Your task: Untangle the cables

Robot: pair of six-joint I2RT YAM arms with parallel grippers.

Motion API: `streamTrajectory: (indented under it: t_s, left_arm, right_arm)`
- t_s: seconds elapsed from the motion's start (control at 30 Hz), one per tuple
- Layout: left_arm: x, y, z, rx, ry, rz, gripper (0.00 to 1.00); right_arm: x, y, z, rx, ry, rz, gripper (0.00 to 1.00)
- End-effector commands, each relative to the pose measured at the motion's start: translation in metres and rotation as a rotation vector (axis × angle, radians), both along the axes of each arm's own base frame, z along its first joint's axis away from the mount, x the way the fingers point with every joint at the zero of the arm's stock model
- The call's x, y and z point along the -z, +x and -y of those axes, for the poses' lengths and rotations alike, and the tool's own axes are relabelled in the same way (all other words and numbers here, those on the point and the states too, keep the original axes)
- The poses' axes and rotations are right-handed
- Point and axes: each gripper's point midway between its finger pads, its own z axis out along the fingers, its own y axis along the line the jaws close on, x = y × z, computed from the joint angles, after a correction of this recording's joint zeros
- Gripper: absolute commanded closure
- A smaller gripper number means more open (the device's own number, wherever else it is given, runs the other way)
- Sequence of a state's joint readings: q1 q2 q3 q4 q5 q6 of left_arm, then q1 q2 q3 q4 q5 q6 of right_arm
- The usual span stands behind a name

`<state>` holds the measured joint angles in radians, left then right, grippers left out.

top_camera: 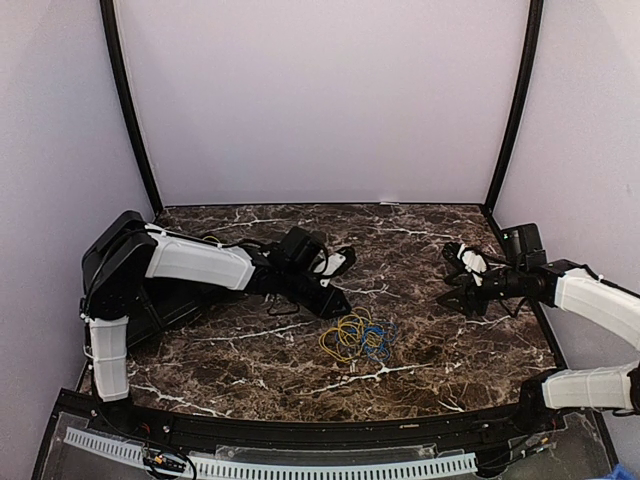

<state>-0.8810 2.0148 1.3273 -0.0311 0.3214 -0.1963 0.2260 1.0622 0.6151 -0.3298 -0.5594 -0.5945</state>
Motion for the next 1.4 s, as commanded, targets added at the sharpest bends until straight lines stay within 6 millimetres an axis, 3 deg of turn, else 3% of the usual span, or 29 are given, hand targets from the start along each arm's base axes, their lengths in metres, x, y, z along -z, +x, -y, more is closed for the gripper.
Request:
streamTrajectory:
  t_s: [0.0, 0.2, 0.47, 0.67, 0.8, 0.83, 0.87, 0.97, 1.2, 1.37]
  left_arm:
    - [-0.004, 0.001, 0.005, 0.012, -0.008, -0.003, 0.72]
    - [0.002, 0.001, 0.008, 0.022, -0.002, -0.023, 0.79]
    - [-0.003, 0.003, 0.010, 0.021, 0.001, -0.024, 0.99]
    - [-0.019, -0.002, 0.007, 0.021, -0.007, -0.026, 1.00]
    - [-0.053, -0.007, 0.003, 0.016, -0.071, 0.004, 1.00]
    - [-0.074, -0.008, 0.004, 0.022, -0.119, 0.030, 1.00]
    - [-0.078, -0.012, 0.002, 0.019, -0.132, 0.022, 1.00]
    - [-0.120, -0.026, 0.003, 0.053, -0.245, 0.055, 1.00]
    - [-0.175, -0.065, 0.009, 0.140, -0.402, 0.134, 1.00]
    - [-0.199, -0.080, 0.017, 0.176, -0.463, 0.170, 1.00]
  right_arm:
    - [-0.009, 0.006, 0.001, 0.002, -0.001, 0.038, 0.42]
    - [-0.009, 0.007, 0.001, 0.004, -0.002, 0.039, 0.42]
    - [-0.009, 0.007, 0.001, 0.004, -0.004, 0.041, 0.42]
    - [-0.009, 0.007, 0.001, 0.005, -0.004, 0.041, 0.42]
    - [-0.011, 0.006, 0.000, -0.004, 0.006, 0.041, 0.42]
    - [-0.017, 0.007, -0.002, -0.004, 0.018, 0.047, 0.43]
    - [-0.024, 0.007, -0.004, -0.005, 0.037, 0.052, 0.43]
    - [-0.059, 0.001, -0.017, -0.055, 0.136, 0.074, 0.43]
    - [-0.127, -0.012, -0.063, -0.229, 0.275, 0.077, 0.43]
    - [-0.140, -0.025, -0.107, -0.361, 0.325, 0.000, 0.37]
